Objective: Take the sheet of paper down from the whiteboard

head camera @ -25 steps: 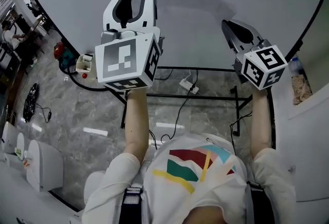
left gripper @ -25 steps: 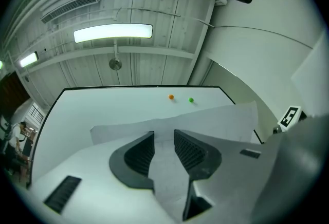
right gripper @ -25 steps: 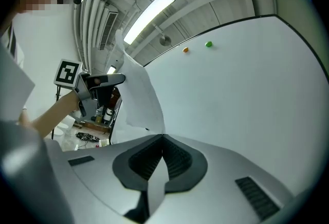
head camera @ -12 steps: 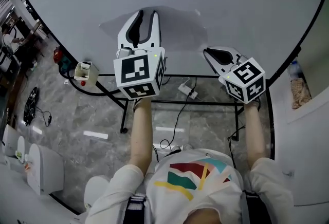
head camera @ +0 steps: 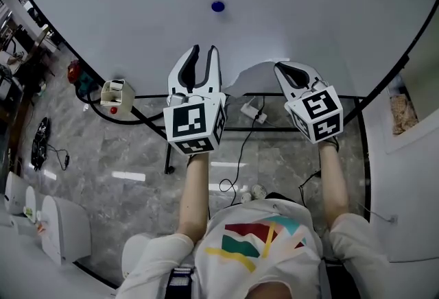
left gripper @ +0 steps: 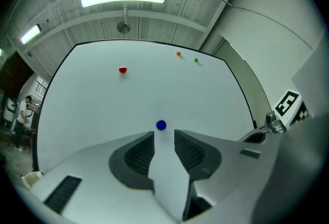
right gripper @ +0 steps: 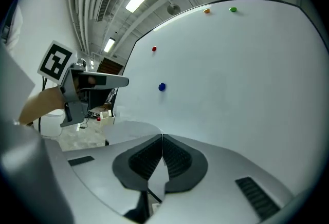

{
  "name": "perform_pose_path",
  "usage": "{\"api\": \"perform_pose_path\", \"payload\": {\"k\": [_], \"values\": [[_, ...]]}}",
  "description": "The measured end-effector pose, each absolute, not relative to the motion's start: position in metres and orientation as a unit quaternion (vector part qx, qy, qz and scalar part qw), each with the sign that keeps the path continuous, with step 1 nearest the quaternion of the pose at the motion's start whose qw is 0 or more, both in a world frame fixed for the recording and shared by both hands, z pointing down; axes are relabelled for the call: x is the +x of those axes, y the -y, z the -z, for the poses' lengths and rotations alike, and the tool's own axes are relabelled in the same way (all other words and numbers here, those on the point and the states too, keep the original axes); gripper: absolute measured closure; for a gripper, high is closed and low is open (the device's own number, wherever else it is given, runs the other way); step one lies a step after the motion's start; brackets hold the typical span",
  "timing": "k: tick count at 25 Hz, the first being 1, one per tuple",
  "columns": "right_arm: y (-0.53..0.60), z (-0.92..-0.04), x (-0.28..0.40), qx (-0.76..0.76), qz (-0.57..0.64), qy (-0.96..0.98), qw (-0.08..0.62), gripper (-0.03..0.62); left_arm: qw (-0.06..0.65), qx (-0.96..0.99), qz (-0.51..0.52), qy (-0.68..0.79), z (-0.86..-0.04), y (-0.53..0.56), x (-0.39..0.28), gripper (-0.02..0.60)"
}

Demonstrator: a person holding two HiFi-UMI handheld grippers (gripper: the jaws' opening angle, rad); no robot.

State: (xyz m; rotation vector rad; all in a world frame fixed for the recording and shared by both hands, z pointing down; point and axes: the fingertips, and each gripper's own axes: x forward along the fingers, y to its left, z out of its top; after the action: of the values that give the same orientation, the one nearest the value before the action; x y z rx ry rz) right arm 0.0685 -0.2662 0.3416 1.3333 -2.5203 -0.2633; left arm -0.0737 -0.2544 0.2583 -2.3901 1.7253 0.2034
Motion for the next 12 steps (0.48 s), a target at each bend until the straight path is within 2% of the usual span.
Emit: {"api": "perform_pose_path", "payload": {"k": [12], "values": [[0.299, -0.325, 0.062, 0.493, 0.11, 0.855, 0.117, 0.58, 0.074, -0.805, -0.055, -0.587, -0.28, 0.282, -0.084, 0.416]]}}
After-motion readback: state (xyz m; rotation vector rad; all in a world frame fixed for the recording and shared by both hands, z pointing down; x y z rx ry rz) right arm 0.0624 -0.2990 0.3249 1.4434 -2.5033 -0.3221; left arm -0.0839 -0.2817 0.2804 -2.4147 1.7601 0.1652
